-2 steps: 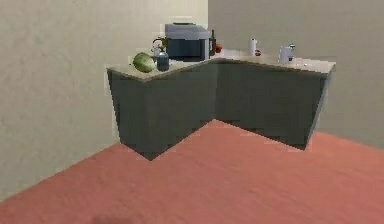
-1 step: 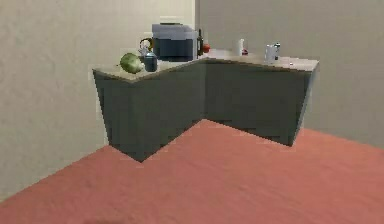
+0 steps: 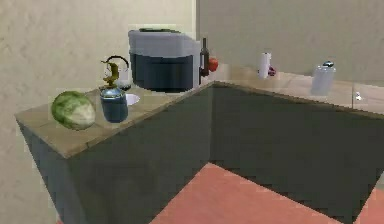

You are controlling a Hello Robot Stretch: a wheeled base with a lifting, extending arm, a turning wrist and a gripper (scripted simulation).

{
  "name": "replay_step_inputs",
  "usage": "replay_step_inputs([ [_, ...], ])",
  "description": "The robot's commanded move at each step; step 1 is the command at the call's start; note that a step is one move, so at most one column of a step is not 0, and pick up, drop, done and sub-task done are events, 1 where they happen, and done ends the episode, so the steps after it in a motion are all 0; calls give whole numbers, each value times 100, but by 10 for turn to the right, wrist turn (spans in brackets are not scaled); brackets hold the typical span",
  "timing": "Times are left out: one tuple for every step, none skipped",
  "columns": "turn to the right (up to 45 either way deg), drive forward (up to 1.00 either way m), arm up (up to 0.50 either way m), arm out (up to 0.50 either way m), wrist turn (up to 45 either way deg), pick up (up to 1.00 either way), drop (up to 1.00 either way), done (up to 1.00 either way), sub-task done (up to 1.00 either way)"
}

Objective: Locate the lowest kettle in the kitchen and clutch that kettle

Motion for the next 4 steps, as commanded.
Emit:
replay_step_inputs([
  [0, 60, 0, 0, 0, 0, 0, 0, 0],
  [450, 0, 0, 0, 0, 0, 0, 0, 0],
  [450, 0, 0, 0, 0, 0, 0, 0, 0],
  [330, 0, 0, 0, 0, 0, 0, 0, 0],
])
